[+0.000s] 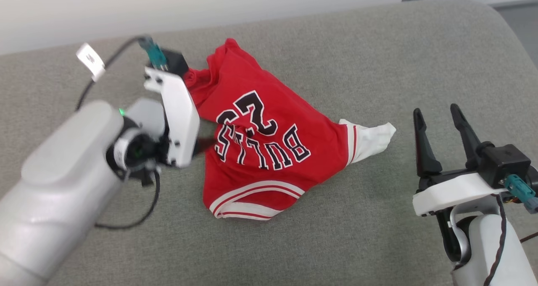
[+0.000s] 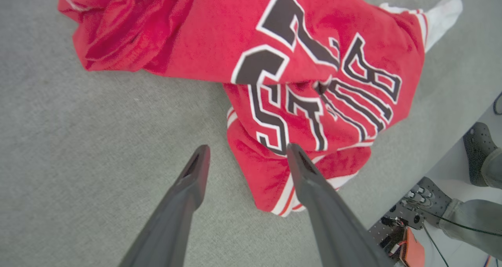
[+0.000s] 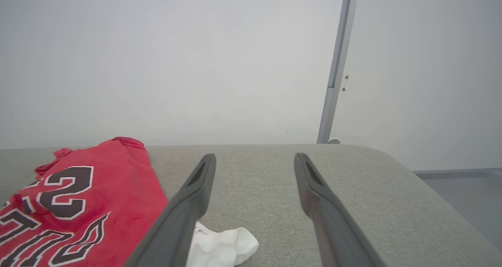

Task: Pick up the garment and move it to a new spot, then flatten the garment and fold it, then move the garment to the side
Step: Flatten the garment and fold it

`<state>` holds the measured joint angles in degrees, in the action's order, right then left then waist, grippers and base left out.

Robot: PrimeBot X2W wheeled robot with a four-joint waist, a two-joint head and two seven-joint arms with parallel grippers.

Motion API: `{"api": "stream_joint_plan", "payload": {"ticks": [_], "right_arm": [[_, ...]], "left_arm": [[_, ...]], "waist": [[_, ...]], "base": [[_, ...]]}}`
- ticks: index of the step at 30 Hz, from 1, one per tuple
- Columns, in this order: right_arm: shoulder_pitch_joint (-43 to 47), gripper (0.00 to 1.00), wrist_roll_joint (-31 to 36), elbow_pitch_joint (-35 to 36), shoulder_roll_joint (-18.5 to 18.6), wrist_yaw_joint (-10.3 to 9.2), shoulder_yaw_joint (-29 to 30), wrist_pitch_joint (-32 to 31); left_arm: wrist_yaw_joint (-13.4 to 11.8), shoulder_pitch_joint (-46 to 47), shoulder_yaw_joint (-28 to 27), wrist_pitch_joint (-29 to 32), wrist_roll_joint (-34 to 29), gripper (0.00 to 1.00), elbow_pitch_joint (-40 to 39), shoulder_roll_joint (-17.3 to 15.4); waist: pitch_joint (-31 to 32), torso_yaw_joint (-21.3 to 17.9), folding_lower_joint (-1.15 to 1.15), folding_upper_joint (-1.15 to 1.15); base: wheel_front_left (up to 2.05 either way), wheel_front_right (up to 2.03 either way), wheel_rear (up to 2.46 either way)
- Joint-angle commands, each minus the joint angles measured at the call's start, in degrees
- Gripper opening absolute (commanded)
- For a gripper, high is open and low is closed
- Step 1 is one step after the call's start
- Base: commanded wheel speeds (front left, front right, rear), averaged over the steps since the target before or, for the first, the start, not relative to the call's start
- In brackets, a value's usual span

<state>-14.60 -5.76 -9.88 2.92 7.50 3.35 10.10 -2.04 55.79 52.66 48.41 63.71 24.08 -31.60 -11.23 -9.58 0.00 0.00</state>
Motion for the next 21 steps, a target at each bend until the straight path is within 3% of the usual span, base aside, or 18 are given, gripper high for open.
{"api": "stream_joint_plan", "payload": {"ticks": [1, 6, 11, 17, 18, 19, 21], "right_arm": [[0.7, 1.00, 0.1, 0.1, 0.0, -0.01, -0.4, -0.4], [0.9, 1.00, -0.3, 0.7, 0.0, -0.01, -1.3, -0.9], [0.4, 1.00, -0.7, 1.4, 0.0, -0.01, -2.7, -1.3], [-0.6, 1.00, -1.2, 1.5, 0.0, -0.01, -3.6, -1.3], [-0.7, 1.00, -1.1, 1.5, 0.0, -0.01, -3.5, -1.2], [-0.8, 1.00, -1.1, 1.4, 0.0, -0.01, -3.5, -1.3], [-1.0, 1.00, -1.0, 1.5, 0.0, -0.01, -3.2, -1.3]], "left_arm": [[-1.3, -2.1, 0.3, 1.5, 0.9, 1.00, -2.5, -0.7], [-3.9, -6.3, 0.9, 3.2, 2.7, 1.00, -7.0, -2.0], [-5.1, -10.4, 0.6, 0.6, 3.1, 1.00, -7.6, -2.5], [-2.8, -13.0, -0.6, -5.1, 3.7, 1.00, 1.5, -1.0], [-2.2, -13.2, -1.2, -5.5, 4.8, 0.90, 3.1, -0.4], [-1.7, -13.2, -1.8, -5.5, 5.8, 0.05, 4.7, 0.1], [-1.0, -12.8, -2.5, -6.0, 6.5, 0.00, 7.5, 0.5]], "waist": [[1.0, 0.4, 0.00, 0.00], [1.2, -0.3, 0.00, 0.00], [0.3, -2.2, 0.00, 0.00], [-1.3, -4.3, 0.00, 0.00], [-1.5, -4.3, 0.00, 0.00], [-1.7, -4.3, 0.00, 0.00], [-1.9, -4.2, 0.00, 0.00]], "base": [[0.00, 0.00, 0.00], [0.00, 0.00, 0.00], [0.00, 0.00, 0.00], [0.00, 0.00, 0.00], [0.00, 0.00, 0.00], [0.00, 0.00, 0.00], [0.00, 0.00, 0.00]]}}
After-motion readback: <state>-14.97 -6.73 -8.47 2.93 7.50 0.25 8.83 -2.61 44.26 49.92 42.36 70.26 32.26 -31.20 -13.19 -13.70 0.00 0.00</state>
